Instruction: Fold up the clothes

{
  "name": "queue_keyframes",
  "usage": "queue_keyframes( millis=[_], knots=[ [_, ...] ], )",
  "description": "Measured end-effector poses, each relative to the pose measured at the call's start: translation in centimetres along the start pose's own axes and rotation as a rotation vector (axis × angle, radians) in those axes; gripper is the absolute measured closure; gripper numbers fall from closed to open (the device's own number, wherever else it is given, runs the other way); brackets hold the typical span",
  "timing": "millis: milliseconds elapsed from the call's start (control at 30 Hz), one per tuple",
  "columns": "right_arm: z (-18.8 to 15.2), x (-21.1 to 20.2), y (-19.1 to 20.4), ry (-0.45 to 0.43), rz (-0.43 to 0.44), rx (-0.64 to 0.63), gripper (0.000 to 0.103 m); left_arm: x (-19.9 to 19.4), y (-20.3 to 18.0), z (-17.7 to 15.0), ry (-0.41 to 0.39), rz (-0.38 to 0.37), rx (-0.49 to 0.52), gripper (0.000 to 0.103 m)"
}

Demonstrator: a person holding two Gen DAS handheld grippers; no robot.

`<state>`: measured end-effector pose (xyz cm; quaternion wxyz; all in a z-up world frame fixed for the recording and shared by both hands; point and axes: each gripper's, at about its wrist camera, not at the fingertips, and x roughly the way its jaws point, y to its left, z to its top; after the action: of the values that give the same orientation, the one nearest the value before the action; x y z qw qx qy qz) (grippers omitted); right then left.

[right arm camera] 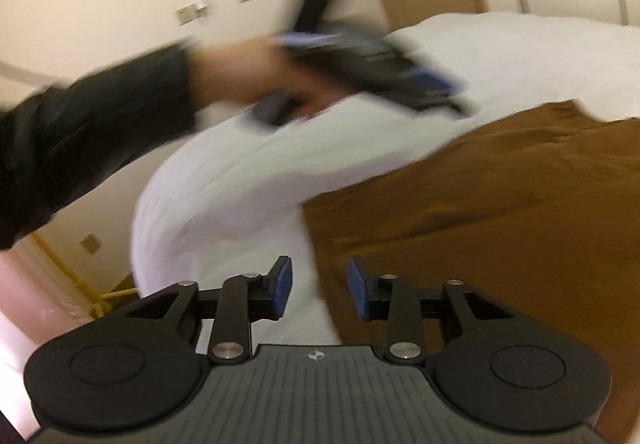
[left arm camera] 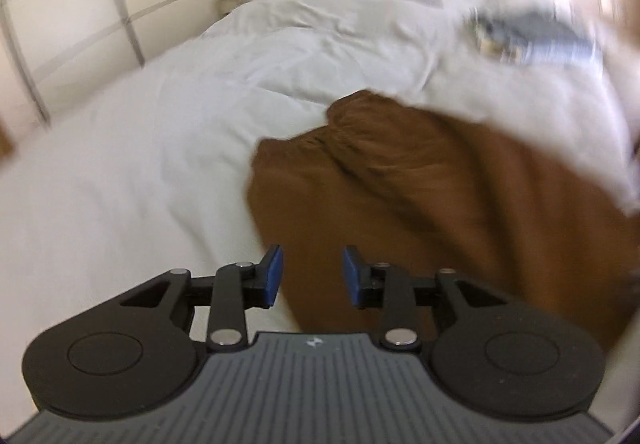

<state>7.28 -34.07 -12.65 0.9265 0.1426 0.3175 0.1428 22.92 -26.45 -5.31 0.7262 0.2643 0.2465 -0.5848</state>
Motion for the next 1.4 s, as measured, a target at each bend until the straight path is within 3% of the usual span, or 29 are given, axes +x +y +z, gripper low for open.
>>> queue_keyframes(
  millis=[67, 167, 300, 400, 500, 567, 733, 867, 1000, 1200, 1267, 1400],
  knots=[
    [-0.4, -2.1, -0.9, -0.019, -0.056, 0.000, 0.061, -2.1, -1.1, -1.7, 0.001, -0.046, -0.114, 0.069],
    [-0.6, -3.8, -2.7, -0.026, -0.144, -0.003, 0.059, -2.9, -3.8, -3.7, 0.068, -0.063, -0.172, 0.069],
    [0.4, -5.3, -4.8, -0.037, -0.252, -0.056, 0.059, -1.9, -6.0, -5.9, 0.146, -0.043, -0.250, 0.068],
    [1.8, -5.6, -7.1, -0.050, -0.307, -0.120, 0.059, -1.6, -6.6, -6.9, 0.146, -0.024, -0.320, 0.067],
    [3.5, -4.7, -9.6, -0.050, -0.331, -0.178, 0.058, -2.0, -6.8, -7.4, 0.133, -0.016, -0.391, 0.074],
    [4.8, -3.9, -11.3, -0.048, -0.344, -0.217, 0.055, -2.3, -7.2, -7.4, 0.125, -0.025, -0.405, 0.100],
    [8.7, -0.9, -17.4, -0.046, -0.380, -0.247, 0.052, -3.9, -7.9, -7.5, 0.047, -0.002, -0.421, 0.103],
    [12.1, 2.1, -23.1, 0.003, -0.375, -0.224, 0.052, -5.4, -7.6, -7.6, -0.023, 0.018, -0.449, 0.103],
    [14.6, 5.7, -27.2, 0.078, -0.365, -0.231, 0.052, -5.0, -7.6, -8.3, -0.022, 0.008, -0.462, 0.103],
    [16.1, 9.2, -30.5, 0.172, -0.273, -0.157, 0.053, -3.8, -7.4, -8.9, -0.011, -0.005, -0.473, 0.103],
    [16.2, 9.8, -31.1, 0.205, -0.230, -0.116, 0.062, -3.6, -7.5, -9.1, -0.010, -0.006, -0.477, 0.103],
    [16.1, 9.9, -31.2, 0.206, -0.232, -0.093, 0.074, -3.7, -8.0, -9.1, -0.019, -0.004, -0.469, 0.103]
  ],
)
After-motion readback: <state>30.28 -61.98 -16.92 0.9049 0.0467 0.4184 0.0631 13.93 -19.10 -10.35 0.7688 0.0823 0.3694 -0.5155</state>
